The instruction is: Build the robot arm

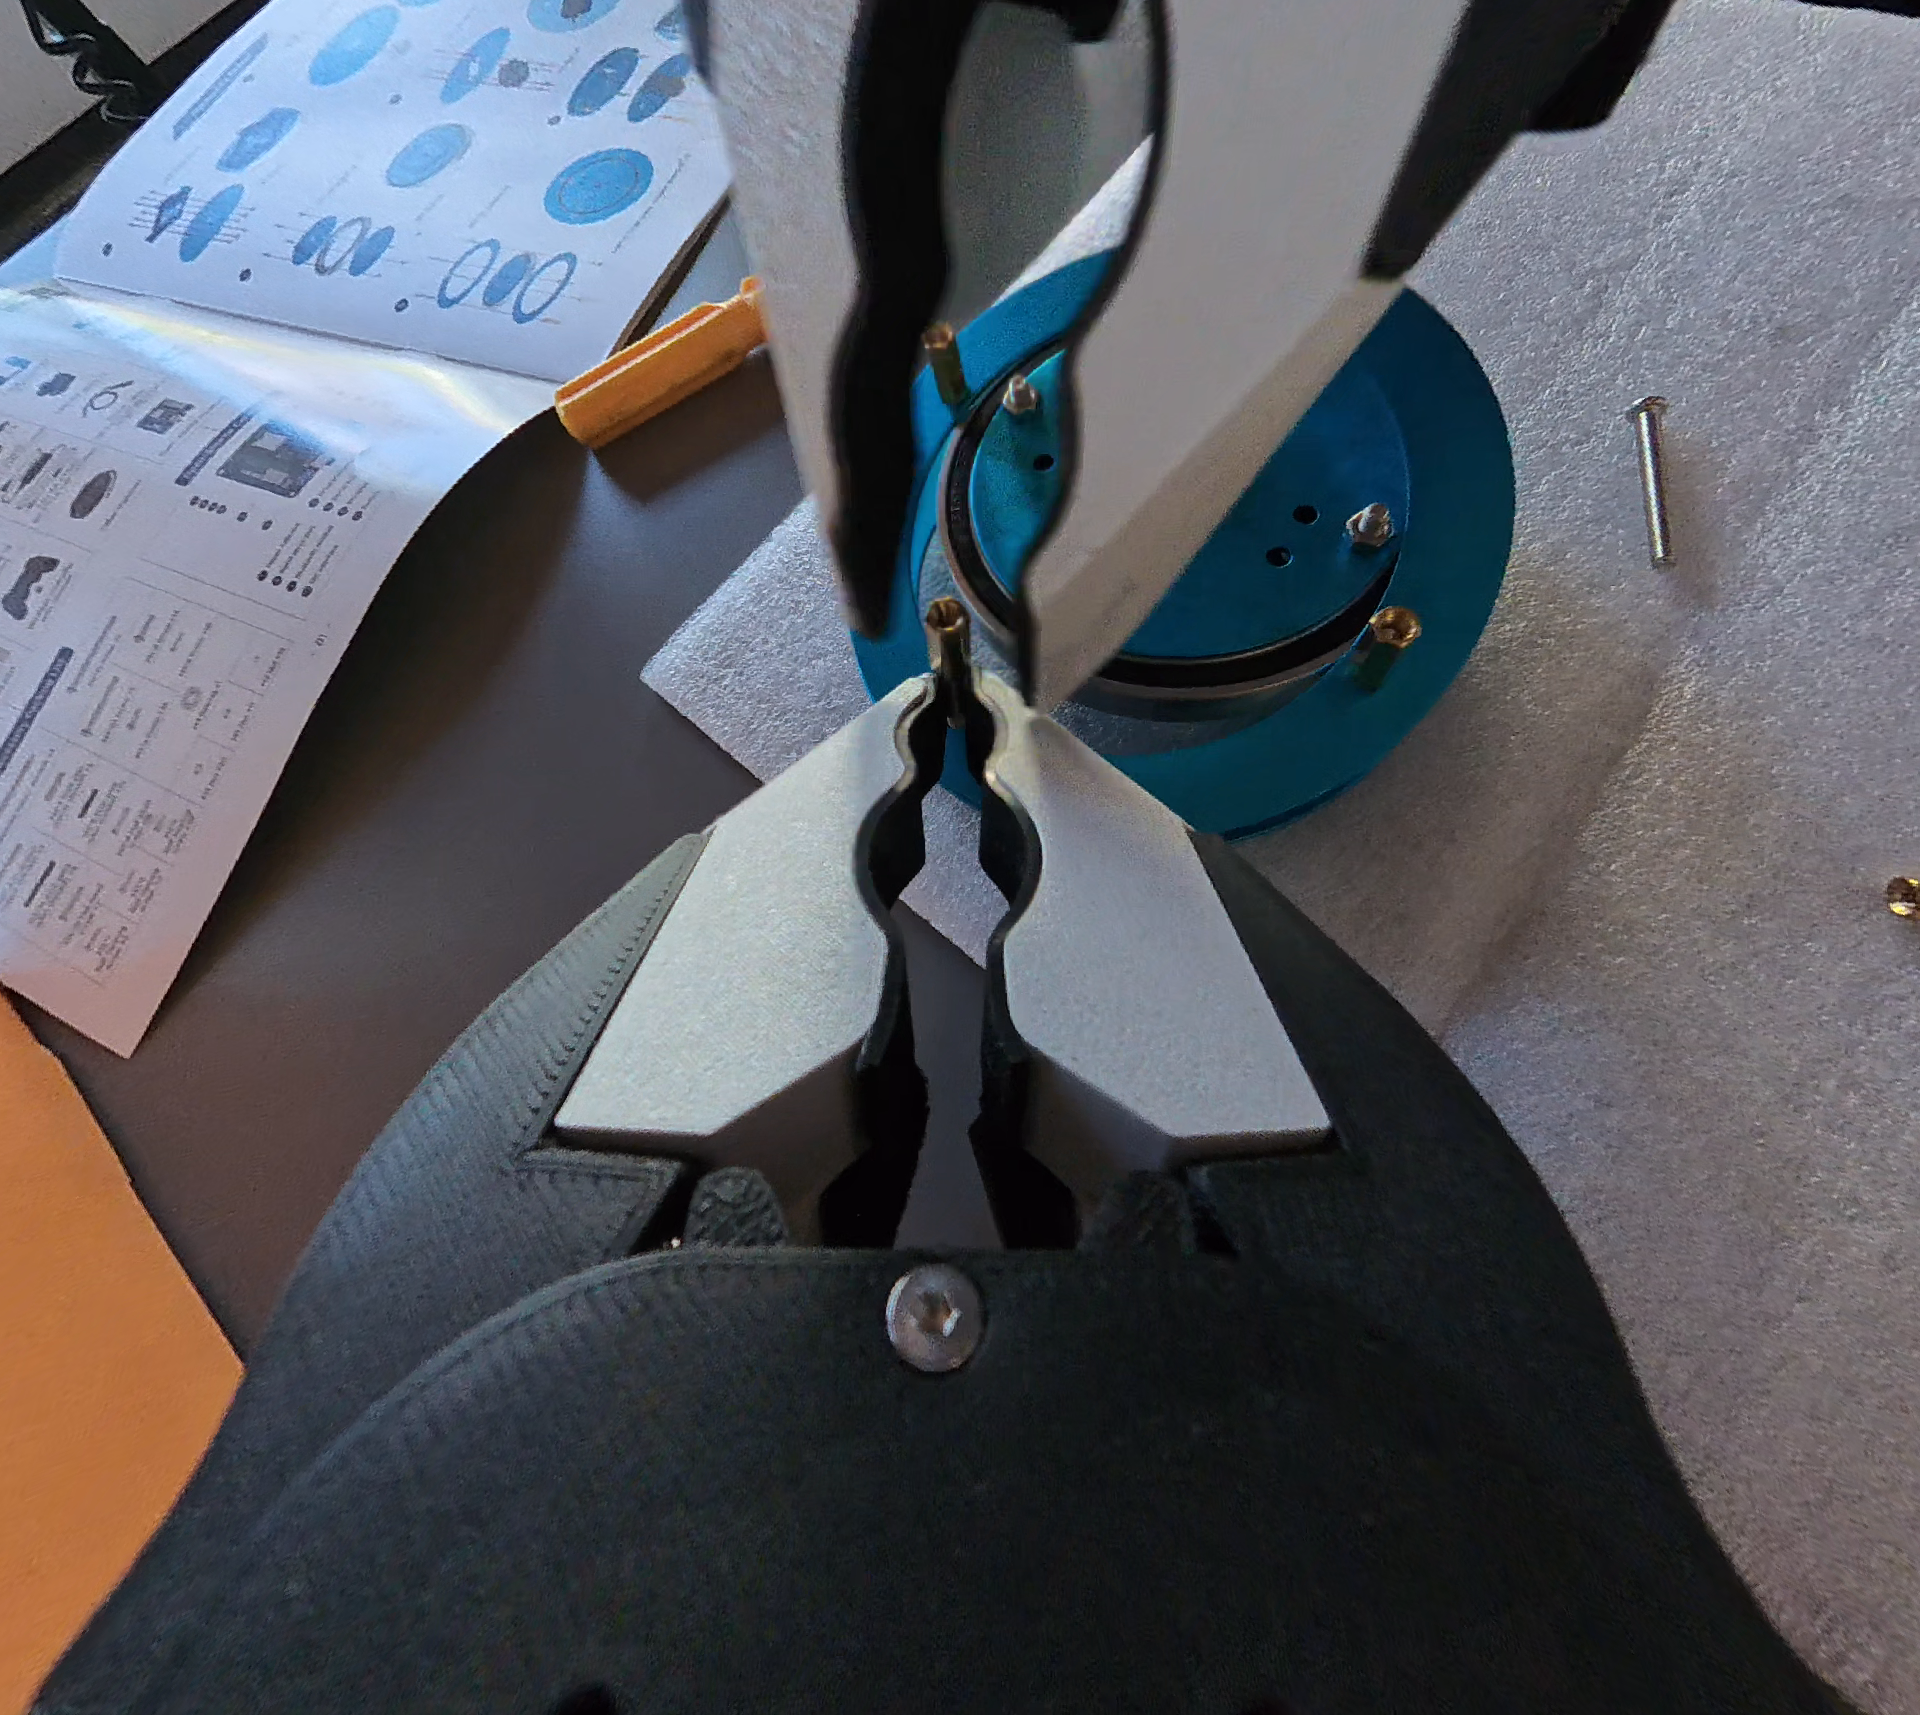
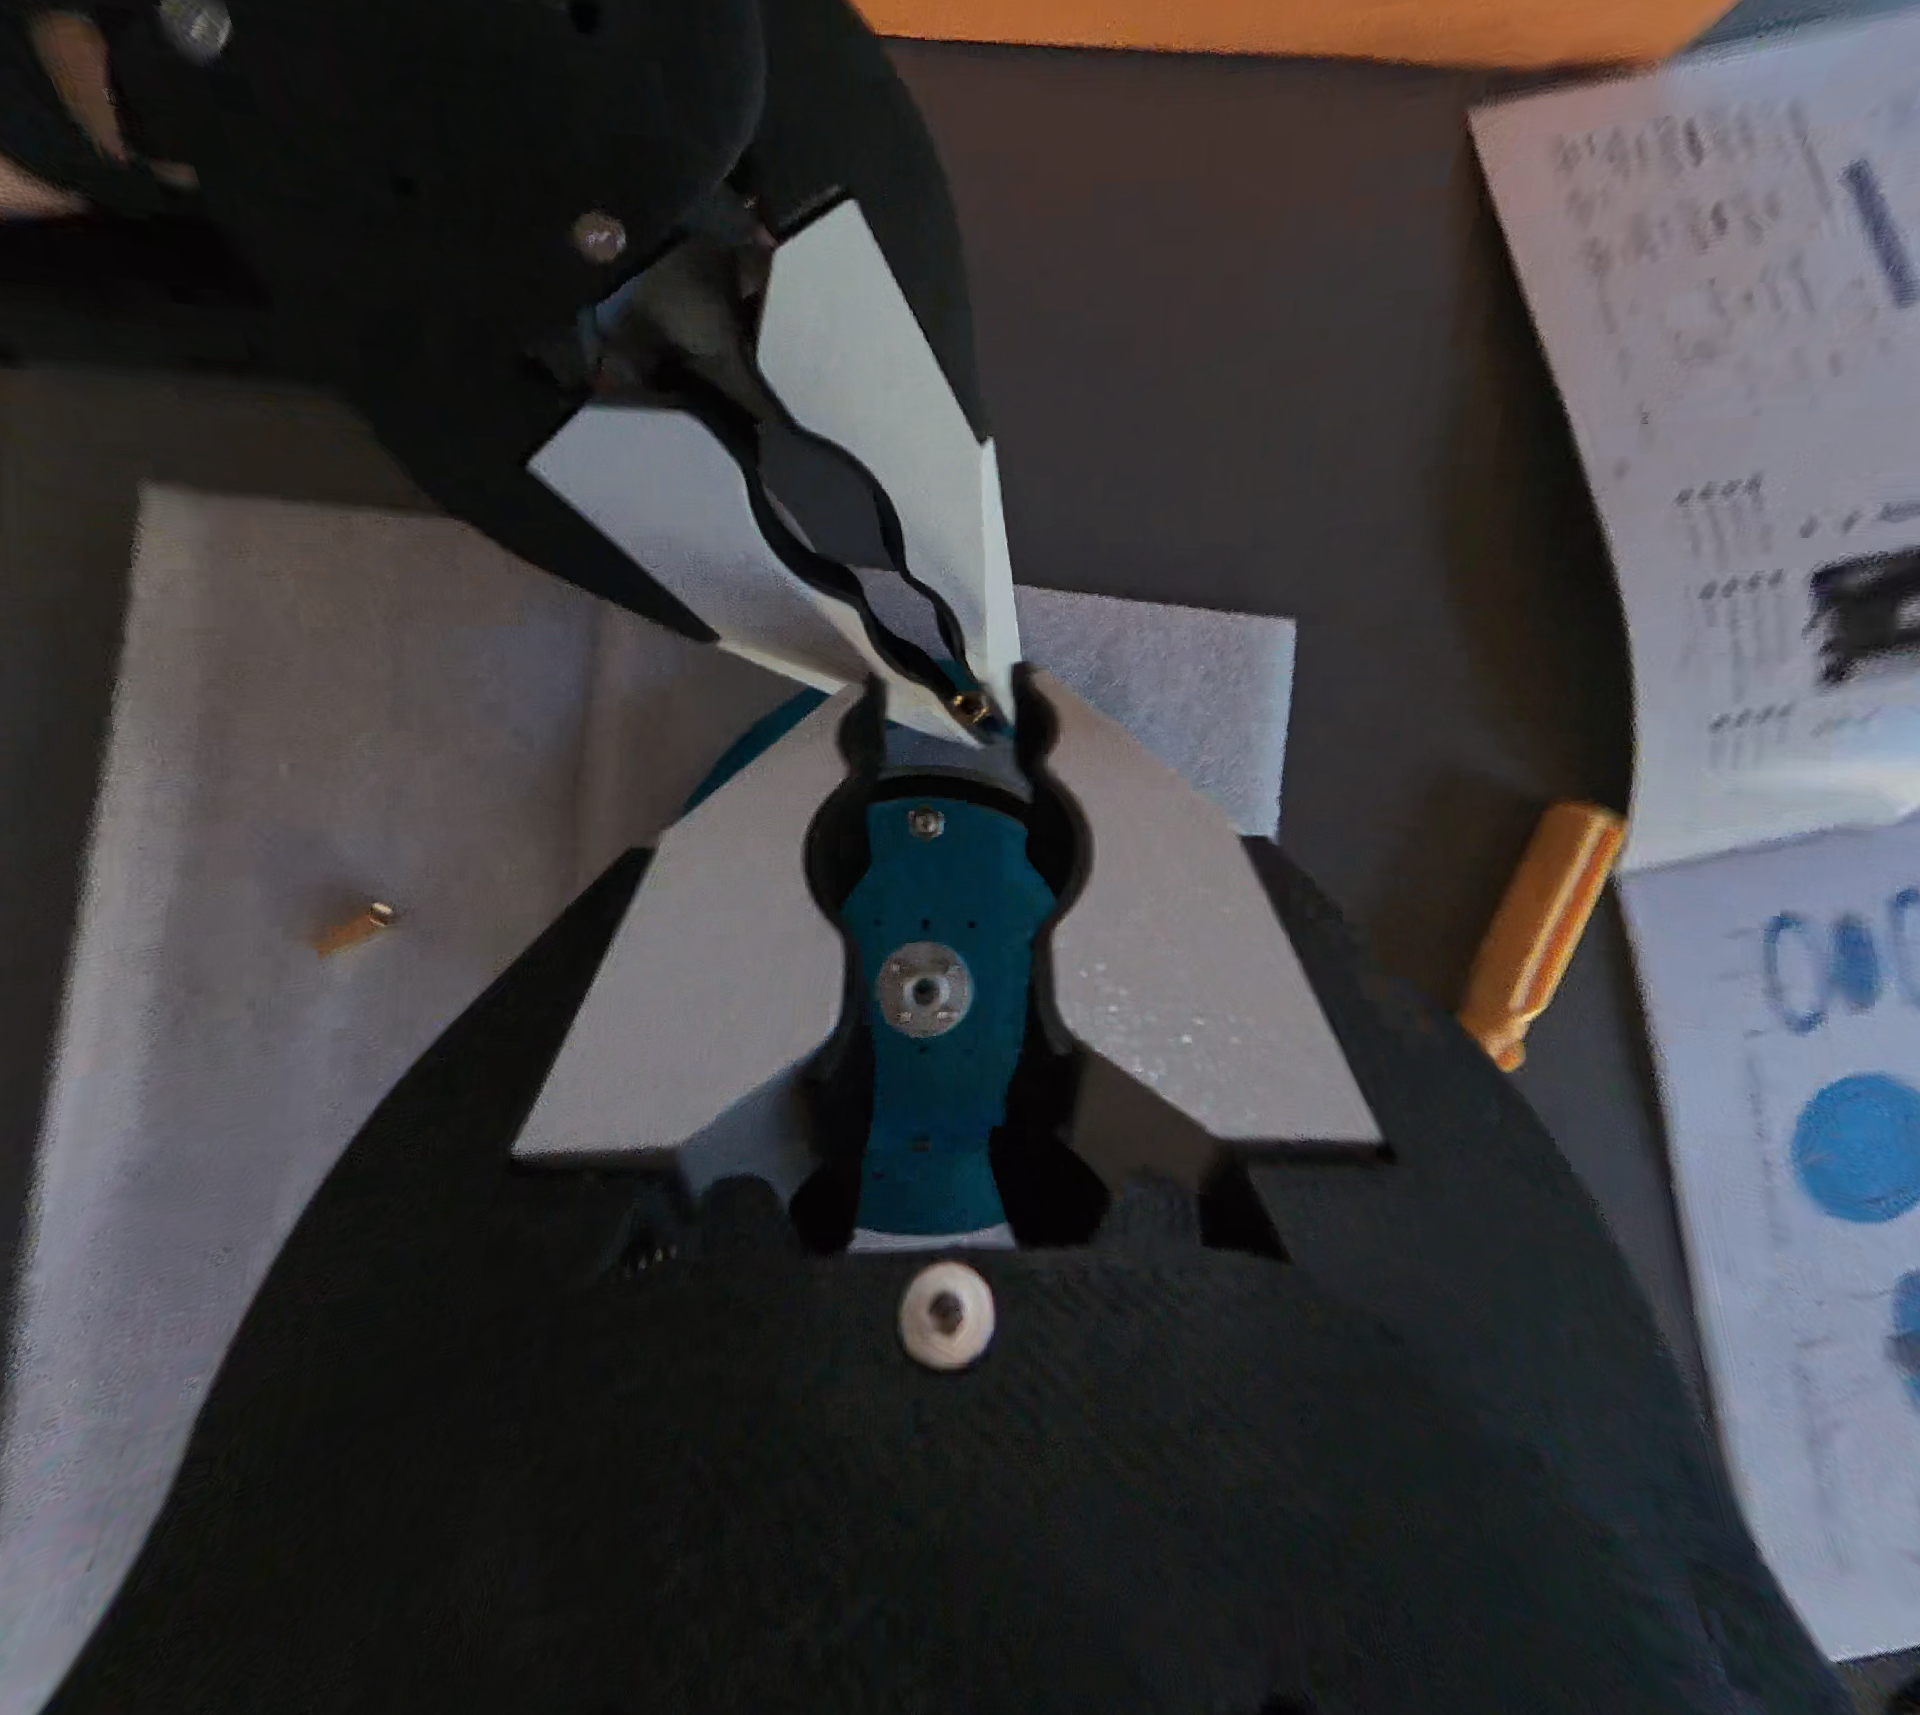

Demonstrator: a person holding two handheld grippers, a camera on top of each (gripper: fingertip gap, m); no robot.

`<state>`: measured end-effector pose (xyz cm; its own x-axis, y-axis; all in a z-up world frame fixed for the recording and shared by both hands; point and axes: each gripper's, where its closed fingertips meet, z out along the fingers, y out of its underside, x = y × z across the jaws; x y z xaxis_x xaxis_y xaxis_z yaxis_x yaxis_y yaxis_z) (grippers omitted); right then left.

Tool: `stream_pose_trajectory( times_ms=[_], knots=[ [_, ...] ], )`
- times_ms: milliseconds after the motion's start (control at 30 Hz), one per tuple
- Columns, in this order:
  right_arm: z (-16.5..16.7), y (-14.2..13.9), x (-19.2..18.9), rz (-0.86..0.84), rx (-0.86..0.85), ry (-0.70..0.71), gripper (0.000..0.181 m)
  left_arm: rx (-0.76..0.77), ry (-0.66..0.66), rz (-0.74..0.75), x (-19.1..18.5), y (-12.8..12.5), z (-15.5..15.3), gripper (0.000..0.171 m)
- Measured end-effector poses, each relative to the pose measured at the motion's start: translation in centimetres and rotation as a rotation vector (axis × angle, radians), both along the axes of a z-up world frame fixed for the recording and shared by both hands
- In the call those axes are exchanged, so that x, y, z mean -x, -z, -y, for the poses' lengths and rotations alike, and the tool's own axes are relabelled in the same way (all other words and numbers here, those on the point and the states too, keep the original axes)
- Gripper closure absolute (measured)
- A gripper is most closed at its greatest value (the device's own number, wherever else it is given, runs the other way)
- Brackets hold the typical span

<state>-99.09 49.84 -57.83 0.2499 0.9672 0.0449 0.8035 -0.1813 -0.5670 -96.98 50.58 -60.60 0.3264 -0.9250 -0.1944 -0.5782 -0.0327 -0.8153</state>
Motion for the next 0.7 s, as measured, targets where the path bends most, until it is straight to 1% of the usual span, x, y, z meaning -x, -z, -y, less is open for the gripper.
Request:
stream_pose_trajectory(
  times_ms=[33, 100, 133, 200, 233, 267, 400, 433, 467, 533, 567, 633, 700],
  knots=[
    [-0.2, -0.1, 0.0, -0.008, -0.065, -0.081, 0.148, -0.001, 0.001, 0.001, 0.0, 0.0, 0.0, 0.170],
    [-0.3, -0.1, 0.1, -0.041, -0.128, -0.225, 0.148, -0.004, 0.003, 0.004, 0.0, -0.1, 0.1, 0.170],
    [0.1, 0.1, 0.0, -0.057, -0.105, -0.280, 0.148, -0.007, 0.005, 0.006, 0.0, -0.1, 0.1, 0.171],
    [0.2, 0.8, -0.4, -0.065, -0.036, -0.318, 0.149, -0.013, 0.006, 0.010, 0.0, -0.2, 0.1, 0.171],
    [0.6, 0.8, -0.3, -0.095, 0.018, -0.330, 0.158, -0.015, 0.007, 0.013, 0.0, -0.3, 0.2, 0.171],
    [0.9, 0.6, -0.2, -0.126, 0.055, -0.330, 0.161, -0.016, 0.010, 0.015, 0.0, -0.3, 0.3, 0.171],
    [0.4, -0.1, -0.1, -0.211, 0.053, -0.300, 0.167, -0.013, 0.013, 0.015, -0.1, -0.3, 0.3, 0.171],
    [0.3, -0.3, -0.1, -0.226, 0.049, -0.299, 0.172, -0.015, 0.014, 0.016, -0.1, -0.3, 0.3, 0.170],
    [0.3, -0.4, 0.0, -0.230, 0.047, -0.303, 0.176, -0.017, 0.013, 0.017, -0.1, -0.3, 0.3, 0.171],
    [0.2, -0.3, 0.0, -0.219, 0.024, -0.293, 0.176, -0.018, 0.010, 0.014, -0.1, -0.3, 0.2, 0.170],
    [0.0, -0.2, -0.1, -0.209, 0.010, -0.264, 0.176, -0.021, 0.003, 0.009, -0.1, -0.2, 0.1, 0.170],
    [-0.4, -0.3, -0.1, -0.215, 0.026, -0.127, 0.176, -0.019, -0.010, 0.013, 0.0, -0.3, 0.0, 0.170],
    [-0.6, -0.4, 0.0, -0.265, 0.039, 0.068, 0.175, -0.004, -0.015, 0.026, 0.1, -0.4, -0.1, 0.171]
  ],
)
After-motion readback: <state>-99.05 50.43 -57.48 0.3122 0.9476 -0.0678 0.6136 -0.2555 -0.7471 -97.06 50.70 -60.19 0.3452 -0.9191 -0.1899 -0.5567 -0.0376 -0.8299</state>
